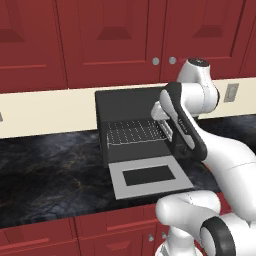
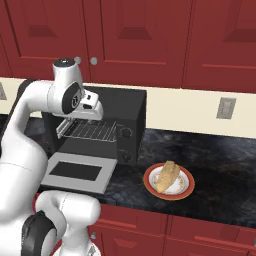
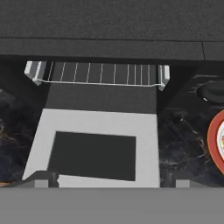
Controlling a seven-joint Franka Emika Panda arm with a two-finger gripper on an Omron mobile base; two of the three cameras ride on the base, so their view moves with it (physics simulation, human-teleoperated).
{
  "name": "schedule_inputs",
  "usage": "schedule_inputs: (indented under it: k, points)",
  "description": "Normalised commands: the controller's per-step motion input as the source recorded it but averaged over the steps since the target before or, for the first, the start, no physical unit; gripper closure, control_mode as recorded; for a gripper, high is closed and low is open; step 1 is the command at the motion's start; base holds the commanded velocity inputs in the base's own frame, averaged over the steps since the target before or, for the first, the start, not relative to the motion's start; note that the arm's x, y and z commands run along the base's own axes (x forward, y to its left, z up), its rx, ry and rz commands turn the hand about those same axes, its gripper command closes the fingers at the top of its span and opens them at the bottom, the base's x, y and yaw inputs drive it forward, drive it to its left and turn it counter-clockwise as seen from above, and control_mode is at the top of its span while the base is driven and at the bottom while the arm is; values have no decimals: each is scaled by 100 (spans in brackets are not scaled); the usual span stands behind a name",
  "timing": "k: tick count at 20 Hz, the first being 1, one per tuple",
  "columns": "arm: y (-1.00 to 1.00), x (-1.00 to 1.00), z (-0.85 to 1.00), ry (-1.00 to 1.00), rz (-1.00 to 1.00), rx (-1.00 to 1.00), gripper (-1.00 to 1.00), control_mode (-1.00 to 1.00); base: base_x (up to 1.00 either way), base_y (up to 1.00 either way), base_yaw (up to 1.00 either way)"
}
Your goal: Pull the toaster oven rack outwards. Pick up the baguette from the plate and place it on the toaster oven rack. Close the toaster oven door fully and set the temperature to the lowest setting.
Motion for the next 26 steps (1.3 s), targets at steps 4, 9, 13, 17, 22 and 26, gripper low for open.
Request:
schedule_inputs:
  k: [4,9,13,17,22,26]
  points:
    - [15,-26,-7,-18,0,0,-100,-100,0,0,0]
    - [16,-31,-13,-17,-2,0,-100,-100,0,0,0]
    - [13,-18,-22,-7,-8,-1,-100,-100,0,0,0]
    - [8,0,-25,-2,-15,-3,-100,-100,0,0,0]
    - [6,0,-23,0,-10,-6,-100,-100,0,0,0]
    - [14,3,-24,0,-5,-10,-100,-100,0,0,0]
